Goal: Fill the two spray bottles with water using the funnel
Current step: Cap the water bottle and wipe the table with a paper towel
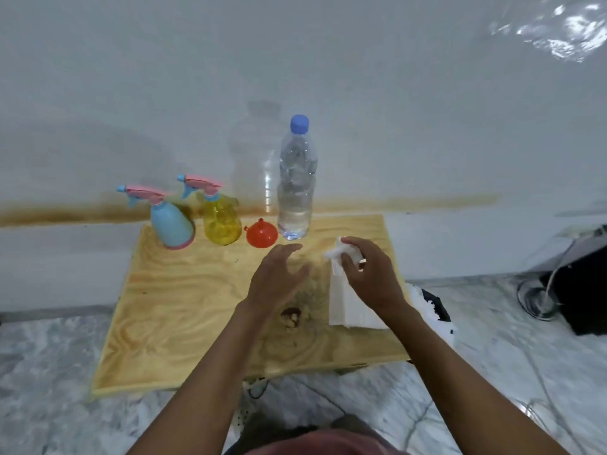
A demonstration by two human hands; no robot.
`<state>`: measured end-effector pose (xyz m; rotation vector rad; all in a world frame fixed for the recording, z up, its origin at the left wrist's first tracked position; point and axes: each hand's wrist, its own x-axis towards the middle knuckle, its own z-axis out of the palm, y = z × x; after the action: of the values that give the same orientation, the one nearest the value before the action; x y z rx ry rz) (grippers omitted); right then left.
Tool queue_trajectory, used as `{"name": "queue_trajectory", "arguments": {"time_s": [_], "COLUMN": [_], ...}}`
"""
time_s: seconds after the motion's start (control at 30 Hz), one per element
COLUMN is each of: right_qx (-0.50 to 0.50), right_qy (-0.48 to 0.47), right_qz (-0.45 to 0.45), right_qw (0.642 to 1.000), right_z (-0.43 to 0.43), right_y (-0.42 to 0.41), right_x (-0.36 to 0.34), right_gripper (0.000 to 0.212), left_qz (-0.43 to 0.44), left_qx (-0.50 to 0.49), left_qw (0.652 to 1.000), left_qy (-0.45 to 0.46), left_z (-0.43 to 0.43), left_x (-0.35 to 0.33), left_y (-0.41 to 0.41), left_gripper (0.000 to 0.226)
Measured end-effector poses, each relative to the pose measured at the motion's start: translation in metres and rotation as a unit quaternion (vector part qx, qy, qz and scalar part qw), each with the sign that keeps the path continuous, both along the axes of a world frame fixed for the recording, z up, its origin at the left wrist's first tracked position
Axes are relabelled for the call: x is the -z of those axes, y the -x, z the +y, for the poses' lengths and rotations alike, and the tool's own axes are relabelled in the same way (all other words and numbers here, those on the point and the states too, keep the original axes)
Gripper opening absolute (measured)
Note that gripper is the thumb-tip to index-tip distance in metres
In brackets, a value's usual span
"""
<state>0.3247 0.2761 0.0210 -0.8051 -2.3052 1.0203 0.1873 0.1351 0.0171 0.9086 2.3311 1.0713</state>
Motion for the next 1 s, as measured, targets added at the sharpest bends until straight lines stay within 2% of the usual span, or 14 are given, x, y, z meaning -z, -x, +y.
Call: {"name": "queue_trajectory", "arguments": {"time_s": [0.13, 0.3, 0.47, 0.6, 0.8, 1.0], "right_qx": [0.057, 0.129, 0.192, 0.243, 0.289, 0.304], "right_qy": [0.015, 0.057, 0.106, 0.121, 0.111, 0.126], "right_qz": [0.007, -0.003, -0.004, -0.022, -0.089, -0.173], "right_qw": [0.998, 0.99, 0.976, 0.962, 0.947, 0.928], "right_z": [0.024, 0.053, 0.077, 0.096, 0.137, 0.205], "right_y": [-0.051, -0.111, -0.166, -0.206, -0.247, -0.254], "right_x": [0.003, 0.021, 0.05, 0.07, 0.101, 0.129], "right_gripper": [0.028, 0.025, 0.033, 0.035, 0.03, 0.031], "left_qz": [0.018, -0.024, -0.031, 0.003, 0.05, 0.076], "left_qx": [0.054, 0.088, 0.112, 0.132, 0.112, 0.097], "left_qw": [0.998, 0.994, 0.978, 0.944, 0.933, 0.926], "left_qy": [0.005, 0.062, 0.174, 0.303, 0.338, 0.357], "left_z": [0.042, 0.09, 0.129, 0.152, 0.166, 0.174], "left_x": [0.0, 0.021, 0.061, 0.086, 0.109, 0.115], "left_y": [-0.036, -0.079, -0.105, -0.114, -0.127, -0.128], "left_gripper": [0.051, 0.055, 0.072, 0.091, 0.066, 0.058]}}
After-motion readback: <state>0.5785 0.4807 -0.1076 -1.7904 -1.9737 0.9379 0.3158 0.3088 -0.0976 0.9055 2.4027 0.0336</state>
